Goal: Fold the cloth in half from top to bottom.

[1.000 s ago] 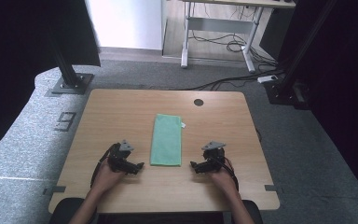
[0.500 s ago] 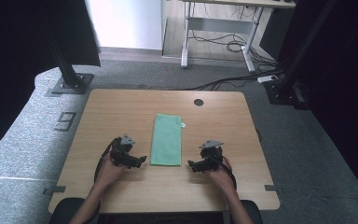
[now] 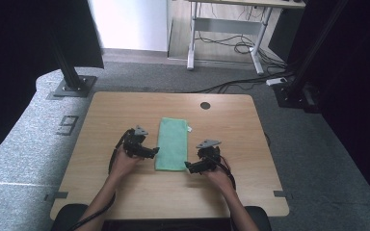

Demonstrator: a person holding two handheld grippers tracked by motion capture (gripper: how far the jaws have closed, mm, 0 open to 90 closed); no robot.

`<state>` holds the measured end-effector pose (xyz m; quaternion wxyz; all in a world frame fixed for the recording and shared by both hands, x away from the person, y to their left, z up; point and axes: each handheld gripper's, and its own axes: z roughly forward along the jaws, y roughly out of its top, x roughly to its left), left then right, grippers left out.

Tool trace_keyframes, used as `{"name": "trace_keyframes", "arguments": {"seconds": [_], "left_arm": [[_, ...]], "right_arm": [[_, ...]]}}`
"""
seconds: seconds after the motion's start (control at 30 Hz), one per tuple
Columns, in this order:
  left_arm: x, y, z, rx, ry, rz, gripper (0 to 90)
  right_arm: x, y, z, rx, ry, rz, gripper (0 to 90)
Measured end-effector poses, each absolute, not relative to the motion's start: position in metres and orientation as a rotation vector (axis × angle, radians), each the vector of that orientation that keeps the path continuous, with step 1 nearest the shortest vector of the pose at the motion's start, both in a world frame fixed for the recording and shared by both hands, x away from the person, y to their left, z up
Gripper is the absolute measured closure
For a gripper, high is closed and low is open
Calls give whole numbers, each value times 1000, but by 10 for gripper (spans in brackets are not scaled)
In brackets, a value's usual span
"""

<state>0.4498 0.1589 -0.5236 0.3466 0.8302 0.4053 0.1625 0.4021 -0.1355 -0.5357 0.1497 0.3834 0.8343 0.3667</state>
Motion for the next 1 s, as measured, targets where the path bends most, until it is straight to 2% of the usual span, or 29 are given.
{"name": "trace_keyframes", "arguments": {"seconds": [0.3,0.57,1.0], "left_arm": [[479,152,-526,2142,1102,468,0],[494,146,-541,2159,1138,445,0],[477,147,-546,2211,1117,409,2]], "right_arm": [[412,-123,-544,1101,2401,977,0],[414,-124,-550,1092,2423,960,0],[398,-124,-550,1123,2438,942,0]]}}
